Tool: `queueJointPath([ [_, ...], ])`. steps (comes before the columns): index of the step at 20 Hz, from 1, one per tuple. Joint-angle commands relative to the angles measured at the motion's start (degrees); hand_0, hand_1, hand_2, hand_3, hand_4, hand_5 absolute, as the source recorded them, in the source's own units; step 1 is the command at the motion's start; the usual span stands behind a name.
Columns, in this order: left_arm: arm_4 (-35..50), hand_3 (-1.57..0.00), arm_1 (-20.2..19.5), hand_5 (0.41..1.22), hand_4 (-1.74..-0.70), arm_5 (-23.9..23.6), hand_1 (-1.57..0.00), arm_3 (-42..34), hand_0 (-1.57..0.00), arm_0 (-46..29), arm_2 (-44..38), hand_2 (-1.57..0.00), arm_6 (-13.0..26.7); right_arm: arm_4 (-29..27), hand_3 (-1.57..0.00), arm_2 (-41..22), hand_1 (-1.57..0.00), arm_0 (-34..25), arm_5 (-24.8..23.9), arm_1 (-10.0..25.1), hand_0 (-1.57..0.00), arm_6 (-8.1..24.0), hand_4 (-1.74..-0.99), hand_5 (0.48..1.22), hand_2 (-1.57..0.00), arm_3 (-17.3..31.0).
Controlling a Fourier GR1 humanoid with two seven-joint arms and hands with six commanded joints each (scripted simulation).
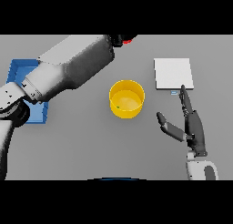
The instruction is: Pick up the red beaker and tilt it to pour out 1 green nut into yellow bowl. Pick up the yellow bowl and place it on the metallic measuring scale.
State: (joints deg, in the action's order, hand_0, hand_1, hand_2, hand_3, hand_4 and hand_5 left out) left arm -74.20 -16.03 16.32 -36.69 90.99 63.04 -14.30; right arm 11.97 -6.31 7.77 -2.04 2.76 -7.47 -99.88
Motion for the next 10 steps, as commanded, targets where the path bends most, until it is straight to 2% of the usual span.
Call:
queueJointPath([
  [1, 0.6, -1.57, -1.2, 1.221, -1.72, -1.5, -1.57, 1.2, -1.57, 0.9, -1.5, -1.57, 0.1, -0.4, 0.00, 0.1, 0.00, -0.2, 0.3, 0.3, 0.00, 0.1, -1.131, 0.553, 0.00, -0.2],
  [2, 1.7, -1.57, -2.2, 1.221, -1.72, -1.9, -1.57, 3.1, -1.57, 2.6, -3.9, -1.57, 0.8, -0.5, 0.00, 0.2, 0.00, -1.4, 0.3, 0.1, 0.00, 1.1, -1.128, 0.554, 0.00, 0.4],
  [5, 8.0, -1.57, -4.6, 1.221, -1.73, 0.6, -1.57, 9.6, -1.57, 5.6, -13.3, -1.57, 5.1, -1.4, 0.00, -0.1, 0.00, -0.6, 1.3, 0.0, 0.00, -0.6, -1.104, 0.563, 0.00, 0.7],
  [8, 20.4, -1.51, -9.9, 1.221, -1.73, 2.9, -1.57, 15.4, -1.57, 4.9, -28.1, -1.57, 10.8, -1.9, 0.00, 0.3, 0.00, -1.8, 1.9, 0.7, 0.00, -0.5, -1.105, 0.578, 0.00, 1.7],
  [9, 24.4, -1.51, -11.3, 1.221, -1.74, 3.0, -1.57, 17.3, -1.57, 4.3, -32.5, -1.57, 11.8, -2.4, 0.00, 0.8, 0.00, -2.6, 2.0, 1.0, 0.00, 0.2, -1.114, 0.578, 0.00, 2.1],
  [10, 28.4, -1.52, -13.3, 1.221, -1.74, 2.1, -1.57, 18.8, -1.57, 2.9, -36.7, -1.57, 12.0, -2.5, 0.00, 0.4, 0.00, -2.5, 2.3, 0.7, 0.00, -0.4, -1.116, 0.582, 0.00, 2.1],
])
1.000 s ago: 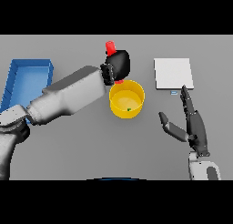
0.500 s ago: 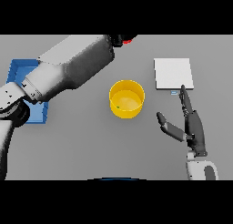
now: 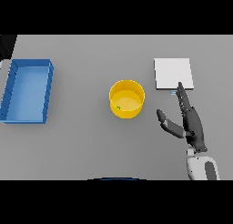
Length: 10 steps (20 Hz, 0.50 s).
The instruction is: Pick up the red beaker and tilt it to pour out 1 green nut into yellow bowl. Pick up the yellow bowl and place it on the metallic measuring scale.
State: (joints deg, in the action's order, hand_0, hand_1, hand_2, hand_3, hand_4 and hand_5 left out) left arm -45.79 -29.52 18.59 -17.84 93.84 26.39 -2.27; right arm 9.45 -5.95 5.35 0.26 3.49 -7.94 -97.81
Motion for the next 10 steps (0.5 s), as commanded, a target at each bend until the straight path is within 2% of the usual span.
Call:
queueJointPath([
  [1, 3.0, -1.53, -1.3, 1.221, -1.74, -0.7, -1.57, 0.5, -1.57, -1.3, -3.0, -1.57, 0.7, 0.6, 0.00, -0.2, 0.00, 0.1, 0.1, 0.6, 0.00, -0.4, -1.121, 0.588, 0.00, -0.2],
  [4, 11.6, -1.55, -4.0, 1.221, -1.74, -4.9, -1.57, 1.5, -1.57, -7.4, -10.8, -1.57, 4.4, 1.8, 0.00, -0.7, 0.00, 0.4, -0.2, 0.7, 0.00, -0.2, -1.127, 0.606, 0.00, 0.2],
  [6, 15.0, -1.56, -4.9, 1.221, -1.74, -8.7, -1.57, 0.2, -1.57, -13.3, -13.3, -1.57, 10.1, 2.3, 0.00, -1.2, 0.00, 0.3, -0.2, 0.7, 0.00, -0.3, -1.132, 0.621, 0.00, -0.1],
  [8, 18.7, -1.56, -5.5, 1.221, -1.74, -13.5, -1.57, -2.8, -1.57, -19.8, -15.7, -1.57, 12.6, 1.9, 0.00, -0.8, 0.00, 0.2, 0.1, 1.3, 0.00, -0.2, -1.142, 0.628, 0.00, 0.1],
  [10, 23.0, -1.57, -5.2, 1.221, -1.74, -16.8, -1.57, -6.0, -1.57, -24.8, -18.8, -1.57, 17.3, 1.4, 0.00, -0.9, 0.00, 0.8, 1.0, 1.9, 0.00, -0.7, -1.133, 0.640, 0.00, -0.7],
])
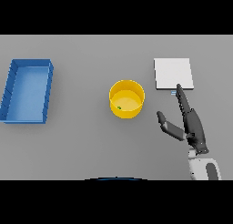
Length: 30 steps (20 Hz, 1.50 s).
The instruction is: Pick up the red beaker and tilt it to pour out 1 green nut into yellow bowl. Pick up the yellow bowl and place it on the metallic measuring scale.
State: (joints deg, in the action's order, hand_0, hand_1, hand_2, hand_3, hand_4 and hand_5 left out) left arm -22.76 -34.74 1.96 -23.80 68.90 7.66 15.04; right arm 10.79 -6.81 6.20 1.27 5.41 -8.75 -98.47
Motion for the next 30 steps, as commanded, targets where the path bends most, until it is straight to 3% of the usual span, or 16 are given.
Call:
queueJointPath([
  [1, 1.8, -1.57, -0.5, 1.221, -1.74, -0.9, -1.57, -2.1, -1.57, -2.2, -1.5, -1.57, 2.2, 0.4, 0.00, -0.3, 0.00, -0.5, -0.3, -0.4, 0.00, 0.4, -1.138, 0.648, 0.00, 0.6],
  [4, 6.6, -1.57, -0.1, 1.221, -1.74, -3.6, -1.57, -12.2, -1.57, -12.6, -3.5, -1.57, 6.5, 0.0, 0.00, -0.3, 0.00, -0.7, -0.2, -0.9, 0.00, 0.8, -1.127, 0.664, 0.00, 1.2],
  [9, 11.3, -1.57, 1.6, 1.221, -1.74, -8.3, -1.57, -29.7, -1.57, -30.1, -4.1, -1.57, 11.9, 0.8, 0.00, -0.2, 0.00, -0.1, -0.3, 0.0, 0.00, -1.2, -1.166, 0.676, 0.00, 1.1],
  [11, 12.3, -1.57, 2.1, 1.151, -1.74, -9.3, -1.57, -33.5, -1.57, -34.1, -4.4, -1.57, 12.2, 0.9, 0.00, -0.5, 0.00, -0.2, -0.2, -0.3, 0.00, -0.4, -1.174, 0.676, 0.00, 1.0],
  [15, 13.0, -1.57, 3.1, 0.925, -1.74, -11.0, -1.57, -38.0, -1.57, -38.4, -4.3, -1.57, 15.9, 0.1, 0.00, 0.1, 0.00, -0.3, 0.0, 0.2, 0.00, -0.8, -1.157, 0.671, 0.00, 1.0],
  [17, 13.5, -1.53, 2.7, 0.818, -1.52, -9.6, -1.57, -39.6, -1.57, -38.7, -4.3, -1.53, 18.1, -0.2, 0.00, 0.2, 0.00, -1.1, 0.2, 0.0, 0.00, 0.0, -1.155, 0.670, 0.00, 1.8],
  [18, 14.7, -1.32, 2.4, 0.774, -1.37, -7.0, -1.34, -41.3, -1.47, -39.3, -3.8, -1.28, 16.4, -0.2, 0.00, 0.2, 0.00, -1.1, 0.2, 0.0, 0.00, 0.1, -1.153, 0.670, 0.00, 1.5],
  [19, 16.4, -1.05, 1.5, 0.737, -1.23, -4.4, -1.07, -43.0, -1.17, -40.2, -4.1, -1.02, 16.1, 0.0, 0.00, 0.2, 0.00, -1.1, -0.1, 0.0, 0.00, 0.2, -1.151, 0.670, 0.00, 1.6],
  [22, 20.9, -0.54, 0.5, 0.664, -0.98, 1.4, -0.55, -46.5, -0.60, -42.3, -4.3, -0.52, 17.0, -0.4, 0.00, 0.4, 0.00, -0.6, 0.2, 0.2, 0.00, -1.0, -1.153, 0.670, 0.00, 1.5],
  [25, 18.7, -0.28, -0.8, 0.632, -0.84, 3.8, -0.28, -44.9, -0.31, -41.9, -2.2, -0.27, 18.2, -0.2, 0.00, 0.4, 0.00, -1.0, 0.0, 0.1, 0.00, -1.0, -1.155, 0.670, 0.00, 2.1],
  [28, 15.7, -0.14, -0.3, 0.627, -0.80, 2.8, -0.14, -42.7, -0.16, -40.6, -0.6, -0.14, 18.3, 1.5, 0.00, 0.0, 0.00, -1.0, -1.1, 0.1, 0.00, -0.9, -1.158, 0.665, 0.00, 2.1],
  [30, 15.2, -0.09, -0.5, 0.631, -0.78, 1.8, -0.09, -43.0, -0.10, -41.3, -0.7, -0.09, 15.7, 2.0, 0.00, -0.3, 0.00, -1.0, -1.2, 0.1, 0.00, -0.4, -1.154, 0.657, 0.00, 1.5],
])
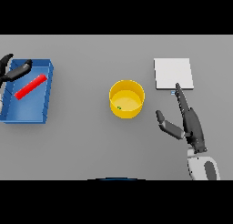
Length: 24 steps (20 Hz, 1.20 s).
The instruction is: Pick up the red beaker and tilt it to pour out 1 green nut into yellow bowl. Pick up the yellow bowl and place it on the metallic measuring scale.
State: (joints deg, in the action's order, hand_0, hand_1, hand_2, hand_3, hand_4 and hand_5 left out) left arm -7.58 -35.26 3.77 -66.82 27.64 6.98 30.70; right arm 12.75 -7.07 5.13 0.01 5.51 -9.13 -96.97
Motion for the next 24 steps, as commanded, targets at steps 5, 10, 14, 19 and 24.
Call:
queueJointPath([
  [5, 1.9, -0.03, 1.8, 0.652, -0.79, -2.4, -0.03, -2.2, -0.03, -0.4, -1.5, -0.03, -3.4, 4.8, 0.00, -2.5, 0.00, -3.2, 2.6, 4.1, 0.00, 2.2, -1.080, 0.662, 0.00, 0.3],
  [10, 2.8, -0.01, 2.3, 0.678, -0.80, -2.2, -0.01, -3.3, -0.01, -0.8, -1.6, -0.01, -3.3, 17.1, 0.00, -8.5, 0.00, -11.5, 7.3, 13.2, 0.00, 4.9, -1.132, 0.631, 0.00, 2.3],
  [14, 3.0, 0.00, 2.9, 0.688, -0.81, -2.7, 0.00, -5.1, 0.00, -1.7, -1.4, 0.00, -2.0, 24.9, 0.00, -14.6, 0.00, -19.9, 12.1, 17.5, 0.00, 3.2, -1.152, 0.632, 0.00, 5.4],
  [19, 2.8, 0.00, 2.2, 0.691, -0.80, -2.0, 0.00, -4.1, 0.00, -1.8, -1.6, 0.00, -2.7, 31.4, 0.00, -20.9, 0.00, -28.2, 14.8, 19.4, 0.00, -1.7, -1.161, 0.643, 0.00, 13.4],
  [24, 3.5, 0.00, 2.2, 0.696, -0.81, -1.7, 0.00, -4.6, 0.00, -2.9, -1.9, 0.00, -4.1, 34.1, 0.00, -25.0, 0.00, -34.6, 18.5, 18.9, 0.00, -4.6, -1.157, 0.644, 0.00, 19.9],
])
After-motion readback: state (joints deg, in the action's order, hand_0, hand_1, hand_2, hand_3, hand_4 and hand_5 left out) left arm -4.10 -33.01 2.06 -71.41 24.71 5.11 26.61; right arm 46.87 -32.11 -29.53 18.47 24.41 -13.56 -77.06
